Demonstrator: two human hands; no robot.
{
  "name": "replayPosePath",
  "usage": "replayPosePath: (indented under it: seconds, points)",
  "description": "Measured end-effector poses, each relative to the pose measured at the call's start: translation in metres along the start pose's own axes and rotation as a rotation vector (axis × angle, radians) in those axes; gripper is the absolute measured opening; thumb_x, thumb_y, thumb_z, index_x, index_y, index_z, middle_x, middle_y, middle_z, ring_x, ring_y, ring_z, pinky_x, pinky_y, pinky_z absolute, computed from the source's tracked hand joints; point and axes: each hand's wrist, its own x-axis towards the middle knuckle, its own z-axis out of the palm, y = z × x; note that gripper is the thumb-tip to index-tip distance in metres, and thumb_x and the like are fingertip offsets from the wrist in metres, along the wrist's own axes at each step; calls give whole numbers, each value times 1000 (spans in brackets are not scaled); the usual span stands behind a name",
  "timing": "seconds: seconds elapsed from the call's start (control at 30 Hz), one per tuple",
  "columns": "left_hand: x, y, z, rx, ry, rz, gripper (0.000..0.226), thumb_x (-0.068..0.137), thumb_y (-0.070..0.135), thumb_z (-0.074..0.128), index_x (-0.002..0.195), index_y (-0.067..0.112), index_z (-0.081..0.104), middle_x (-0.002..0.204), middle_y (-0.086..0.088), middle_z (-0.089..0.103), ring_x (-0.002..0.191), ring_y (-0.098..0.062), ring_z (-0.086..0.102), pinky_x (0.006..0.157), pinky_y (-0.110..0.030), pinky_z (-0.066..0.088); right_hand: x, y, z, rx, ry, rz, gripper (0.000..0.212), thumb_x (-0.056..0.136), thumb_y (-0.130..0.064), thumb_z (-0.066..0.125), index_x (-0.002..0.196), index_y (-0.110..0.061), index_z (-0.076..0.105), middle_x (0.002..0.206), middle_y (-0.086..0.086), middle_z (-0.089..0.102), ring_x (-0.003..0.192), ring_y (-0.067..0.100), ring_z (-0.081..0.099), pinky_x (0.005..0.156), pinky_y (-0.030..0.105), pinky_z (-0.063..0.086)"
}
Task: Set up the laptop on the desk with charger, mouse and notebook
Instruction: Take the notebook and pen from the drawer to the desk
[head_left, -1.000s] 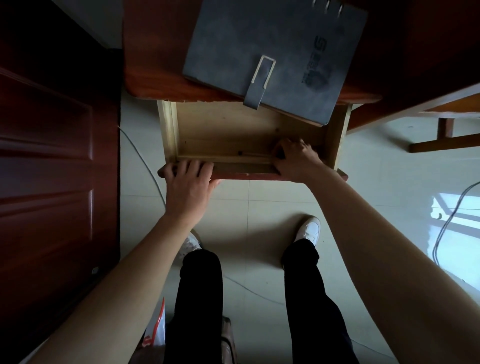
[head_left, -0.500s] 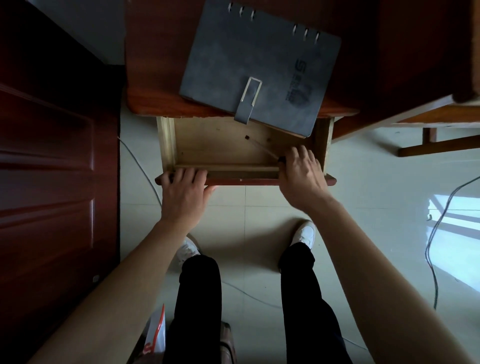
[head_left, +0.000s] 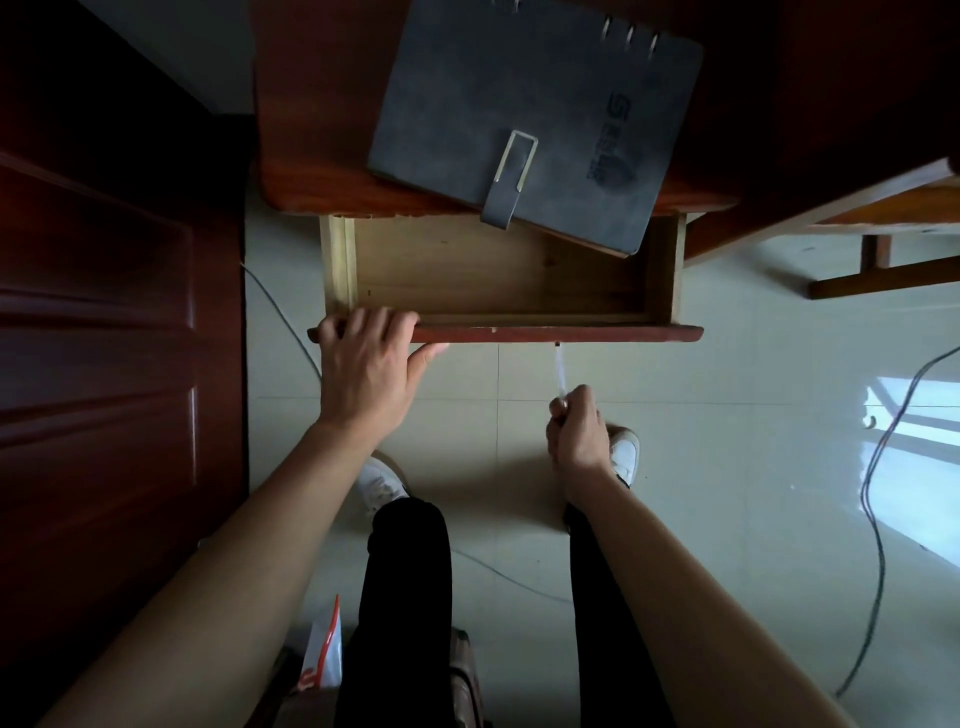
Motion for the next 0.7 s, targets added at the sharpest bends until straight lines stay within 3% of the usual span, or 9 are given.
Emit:
replayPosePath:
  seconds: [0.1, 0.23, 0.33, 0.4, 0.53, 0.63, 0.7]
  points:
    - [7, 3, -5, -18, 36, -15, 51, 98, 58, 42, 108, 12, 63, 99, -10, 66, 92, -34, 56, 84, -47, 37, -5, -14, 9, 274, -63, 83, 38, 87, -48, 35, 62, -21, 43, 47, -8, 26, 44, 13, 19, 40, 23, 19]
    - [21, 6, -9, -34, 90, -31, 52, 96, 58, 45, 106, 11, 64, 99, -12, 65, 93, -34, 55, 85, -48, 38, 1, -43, 13, 730, -31, 170, 53, 96, -62, 45, 62, -23, 34, 51, -7, 22, 41, 11, 18, 39, 22, 17]
    - [26, 0, -10, -36, 130, -103, 58, 93, 64, 48, 107, 10, 64, 98, -13, 63, 94, -35, 54, 89, -48, 39, 12, -82, 4, 1081, 2, 145, 45, 103, -45, 45, 69, -18, 37, 59, 1, 41, 51, 17, 44, 53, 25, 39]
    - [29, -1, -10, -55, 168, -150, 62, 90, 68, 49, 105, 10, 64, 98, -14, 62, 95, -35, 53, 90, -47, 38, 19, -106, -3, 1264, -35, 133, 37, 105, -26, 42, 70, -14, 43, 62, 4, 50, 55, 19, 51, 60, 27, 46]
    - [41, 2, -9, -113, 261, -236, 72, 83, 75, 55, 106, 7, 61, 107, -18, 59, 103, -39, 53, 94, -50, 38, 21, -131, -3, 1367, -123, 115, 33, 103, -17, 45, 70, -12, 47, 58, 4, 53, 57, 17, 49, 62, 26, 44]
    - [54, 8, -14, -189, 355, -527, 105, 62, 89, 61, 123, 4, 55, 130, -23, 51, 117, -43, 50, 97, -54, 39, 25, -144, 1, 1390, -172, 72, 32, 104, -14, 39, 73, -13, 46, 69, 5, 50, 59, 17, 48, 63, 27, 45]
    - [65, 11, -20, -228, 433, -610, 124, 52, 94, 61, 135, 3, 49, 144, -27, 40, 126, -43, 46, 99, -53, 38, 27, -153, 3, 1374, -209, 21, 32, 105, -13, 33, 81, -11, 54, 75, 6, 58, 65, 20, 54, 64, 28, 48]
